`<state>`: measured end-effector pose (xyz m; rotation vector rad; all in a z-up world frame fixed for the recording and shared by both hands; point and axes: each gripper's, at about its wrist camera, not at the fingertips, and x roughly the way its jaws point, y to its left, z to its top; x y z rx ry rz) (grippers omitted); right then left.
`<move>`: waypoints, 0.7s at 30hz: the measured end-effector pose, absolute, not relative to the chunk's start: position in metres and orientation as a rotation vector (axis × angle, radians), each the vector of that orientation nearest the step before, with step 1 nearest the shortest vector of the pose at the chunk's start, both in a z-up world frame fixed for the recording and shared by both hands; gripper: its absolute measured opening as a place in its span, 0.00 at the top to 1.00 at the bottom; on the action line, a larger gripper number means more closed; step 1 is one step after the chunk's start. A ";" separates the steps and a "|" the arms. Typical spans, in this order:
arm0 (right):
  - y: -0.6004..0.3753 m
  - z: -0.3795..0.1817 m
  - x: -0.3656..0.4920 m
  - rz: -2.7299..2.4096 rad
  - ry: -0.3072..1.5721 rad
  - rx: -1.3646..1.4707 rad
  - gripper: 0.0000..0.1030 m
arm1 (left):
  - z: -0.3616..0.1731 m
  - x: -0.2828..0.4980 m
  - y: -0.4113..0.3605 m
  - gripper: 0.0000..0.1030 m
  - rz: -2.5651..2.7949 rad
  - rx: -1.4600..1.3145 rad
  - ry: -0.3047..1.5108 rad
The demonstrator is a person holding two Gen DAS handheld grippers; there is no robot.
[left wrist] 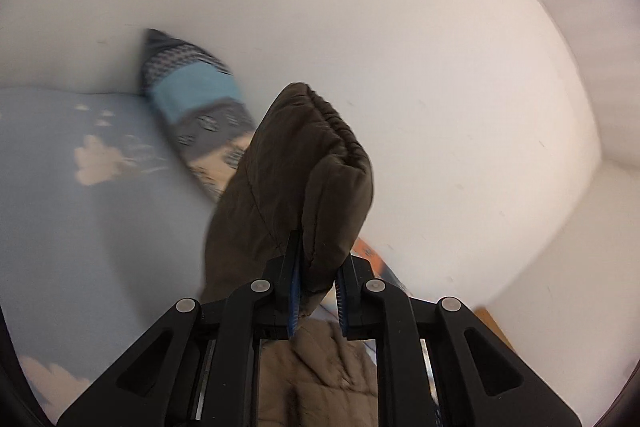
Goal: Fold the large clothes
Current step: 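Move the left tool to the other sleeve cuff and close on it, then lift the sleeve with the left tool and lay it across the jacket body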
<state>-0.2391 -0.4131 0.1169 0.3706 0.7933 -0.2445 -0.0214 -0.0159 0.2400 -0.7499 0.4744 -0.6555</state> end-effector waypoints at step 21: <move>-0.521 0.185 -0.338 -0.426 0.562 0.572 0.39 | 0.232 -0.096 -0.312 0.87 -1.019 -0.422 0.696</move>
